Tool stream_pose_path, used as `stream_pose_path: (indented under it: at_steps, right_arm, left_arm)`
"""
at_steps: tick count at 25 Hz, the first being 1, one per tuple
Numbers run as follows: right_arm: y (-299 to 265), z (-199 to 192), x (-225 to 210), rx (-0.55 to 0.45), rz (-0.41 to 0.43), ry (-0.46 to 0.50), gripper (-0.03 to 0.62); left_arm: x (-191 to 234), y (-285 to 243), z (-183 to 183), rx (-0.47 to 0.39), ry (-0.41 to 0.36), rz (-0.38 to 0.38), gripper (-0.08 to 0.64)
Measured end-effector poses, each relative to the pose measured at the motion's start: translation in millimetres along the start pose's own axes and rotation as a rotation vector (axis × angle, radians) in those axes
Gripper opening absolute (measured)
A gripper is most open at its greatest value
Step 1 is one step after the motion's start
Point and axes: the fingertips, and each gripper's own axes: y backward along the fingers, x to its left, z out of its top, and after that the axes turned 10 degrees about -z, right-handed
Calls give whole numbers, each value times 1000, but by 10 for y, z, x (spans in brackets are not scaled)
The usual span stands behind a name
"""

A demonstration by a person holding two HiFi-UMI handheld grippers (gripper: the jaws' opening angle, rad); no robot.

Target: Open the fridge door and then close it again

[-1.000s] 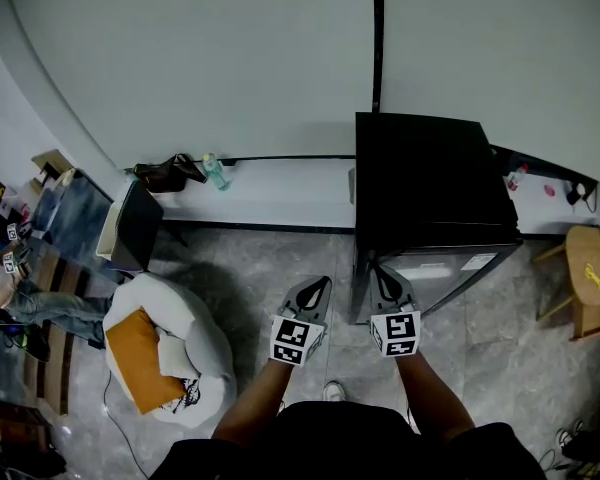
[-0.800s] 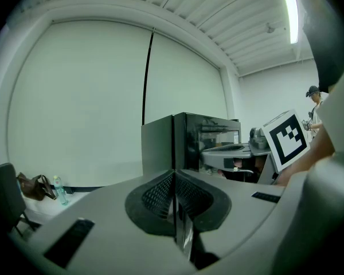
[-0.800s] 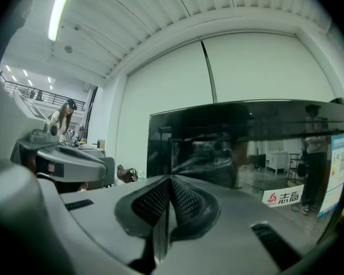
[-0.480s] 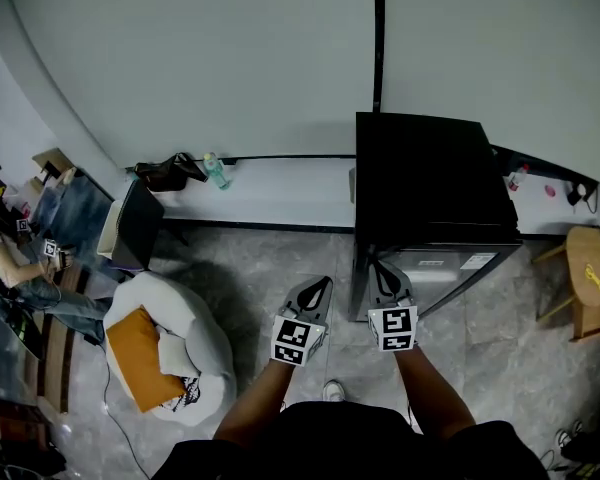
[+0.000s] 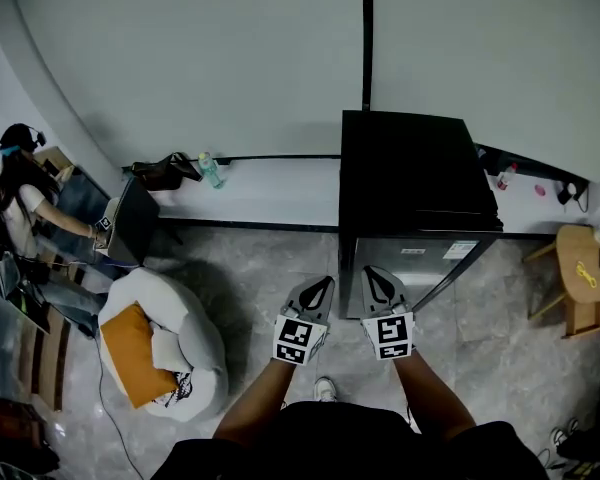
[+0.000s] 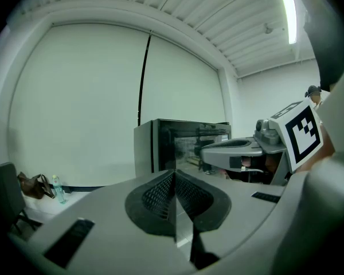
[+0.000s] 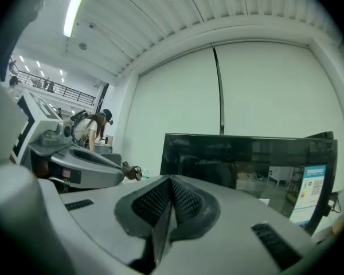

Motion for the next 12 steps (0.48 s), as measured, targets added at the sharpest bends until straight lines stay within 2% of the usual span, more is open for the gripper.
stream_pose_path:
  at_steps: [12]
  right_arm:
    - [964,7,-427,-19,-14,-11,9]
  left_arm:
    - [-805,57,153,-46,3,14,21]
